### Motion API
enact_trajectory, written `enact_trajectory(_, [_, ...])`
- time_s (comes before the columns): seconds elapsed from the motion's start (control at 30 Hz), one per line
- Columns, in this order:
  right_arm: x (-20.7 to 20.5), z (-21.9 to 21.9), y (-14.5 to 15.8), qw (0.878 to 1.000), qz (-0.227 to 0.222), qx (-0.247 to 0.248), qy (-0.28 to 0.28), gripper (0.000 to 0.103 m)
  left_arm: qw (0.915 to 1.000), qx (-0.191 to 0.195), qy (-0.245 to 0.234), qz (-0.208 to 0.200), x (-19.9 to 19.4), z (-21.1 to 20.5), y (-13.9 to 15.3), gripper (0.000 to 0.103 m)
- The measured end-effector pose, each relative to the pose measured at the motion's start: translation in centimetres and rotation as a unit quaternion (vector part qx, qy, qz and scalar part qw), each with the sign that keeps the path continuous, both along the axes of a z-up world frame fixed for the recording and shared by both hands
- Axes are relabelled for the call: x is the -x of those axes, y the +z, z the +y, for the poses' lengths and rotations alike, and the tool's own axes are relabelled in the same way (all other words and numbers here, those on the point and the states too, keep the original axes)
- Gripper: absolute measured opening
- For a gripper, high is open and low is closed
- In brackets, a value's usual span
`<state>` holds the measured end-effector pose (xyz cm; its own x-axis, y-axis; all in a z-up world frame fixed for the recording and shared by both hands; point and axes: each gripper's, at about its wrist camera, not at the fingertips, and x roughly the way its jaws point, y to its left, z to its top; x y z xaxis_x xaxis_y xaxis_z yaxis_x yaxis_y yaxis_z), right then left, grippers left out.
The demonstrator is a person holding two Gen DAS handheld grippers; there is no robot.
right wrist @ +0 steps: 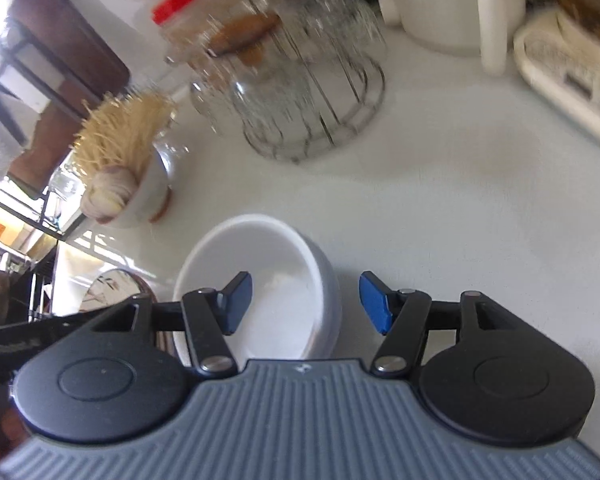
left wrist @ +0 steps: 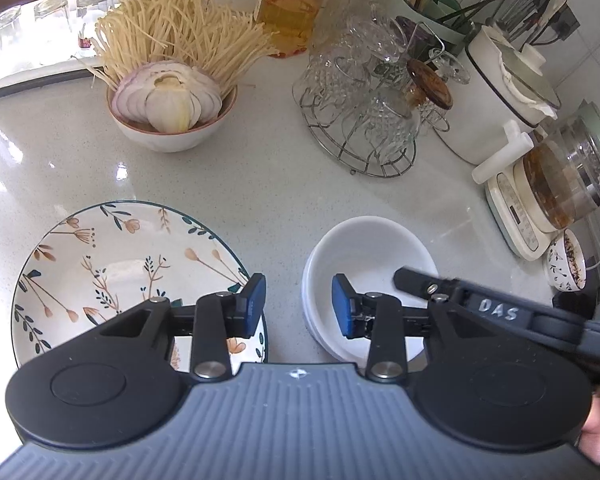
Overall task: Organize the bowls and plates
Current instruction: 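Lower the ceramic bowl into the nested plastic bowls with both tools, then lift the bowl stack with both tools and carry it onto the plate stack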
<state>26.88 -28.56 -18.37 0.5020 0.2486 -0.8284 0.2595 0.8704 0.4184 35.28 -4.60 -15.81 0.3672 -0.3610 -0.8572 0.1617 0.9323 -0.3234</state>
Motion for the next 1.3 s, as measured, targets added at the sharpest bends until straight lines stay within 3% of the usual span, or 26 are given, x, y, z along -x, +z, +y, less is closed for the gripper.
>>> enact_trajectory(0.23, [0.0,-0.4,-3.0,0.997,0.054,-0.055,-0.024,0.061,1.0000,0.004,-0.007,-0.004,0.3,-0.1,0.2,0.042])
enact_trajectory(0.4, [0.0,0.2,-3.0,0.997,0.045,-0.054,-0.012,0.061,1.0000,-0.002,-0.006,-0.001,0.4,-0.1,0.1,0.042])
enact_trajectory(0.47, [-0.2,0.4,-3.1,0.997,0.046,-0.056,-0.006,0.054,1.0000,-0.004,-0.008,-0.002,0.5,-0.2,0.1,0.042])
enact_trajectory(0.6, [-0.6,0.4,-3.4,0.998,0.049,-0.048,-0.001,0.030,0.9999,-0.009,-0.010,-0.003,0.4,-0.3,0.2,0.042])
enact_trajectory(0.83, [0.0,-0.2,-2.6,0.998,0.041,-0.035,0.010,0.021,0.9993,-0.014,-0.034,0.000,0.1,-1.5,0.3,0.042])
enact_trajectory(1.3, [1.9,-3.6,-2.4,0.998,0.048,-0.029,-0.034,0.017,0.9950,-0.031,-0.090,0.028,-0.1,-6.0,-1.9,0.048])
